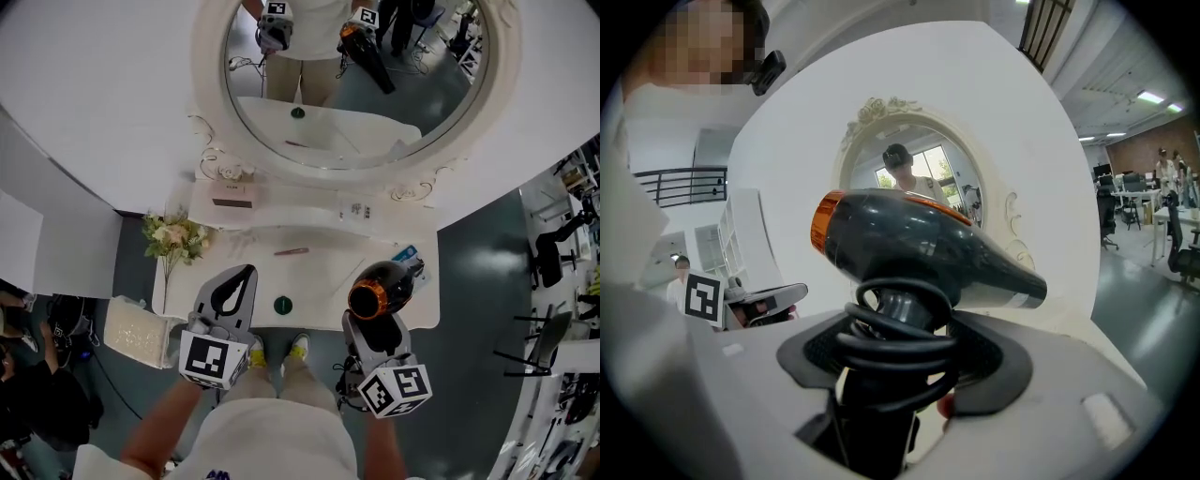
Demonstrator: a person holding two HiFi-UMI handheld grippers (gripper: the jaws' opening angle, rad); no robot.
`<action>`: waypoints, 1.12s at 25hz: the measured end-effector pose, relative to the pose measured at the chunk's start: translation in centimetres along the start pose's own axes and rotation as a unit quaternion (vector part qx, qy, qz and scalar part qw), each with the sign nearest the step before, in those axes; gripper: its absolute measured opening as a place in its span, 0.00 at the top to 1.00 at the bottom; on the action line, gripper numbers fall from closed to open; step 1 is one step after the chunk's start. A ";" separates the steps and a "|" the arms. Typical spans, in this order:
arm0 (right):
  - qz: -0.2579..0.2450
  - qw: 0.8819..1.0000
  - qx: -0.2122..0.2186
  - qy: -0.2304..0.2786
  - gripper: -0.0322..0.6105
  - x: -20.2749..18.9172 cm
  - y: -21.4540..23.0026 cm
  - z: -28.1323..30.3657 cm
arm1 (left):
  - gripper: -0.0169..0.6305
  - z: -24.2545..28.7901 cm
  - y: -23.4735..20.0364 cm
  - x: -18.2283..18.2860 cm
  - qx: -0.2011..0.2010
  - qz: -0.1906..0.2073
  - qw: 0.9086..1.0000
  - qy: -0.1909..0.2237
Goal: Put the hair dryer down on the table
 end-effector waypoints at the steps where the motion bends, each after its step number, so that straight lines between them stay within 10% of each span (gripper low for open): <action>1: 0.001 1.000 0.002 -0.003 0.47 -0.2 0.1 0.2 | 0.96 0.2 0.0 -0.1 0.000 0.000 1.000 -0.001; 28: 0.001 0.992 0.029 -0.125 0.47 -8.7 2.6 7.9 | 0.96 5.4 -1.2 -7.5 0.010 -0.023 0.999 -0.036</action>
Point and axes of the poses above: the fingertips, and each gripper's own axes: z forward along the fingers, y to its right, x out of its top, the point moved 6 cm from there along -z, backward along the fingers, and after that the axes turned 4 degrees about -z, right-handed, at the moved point
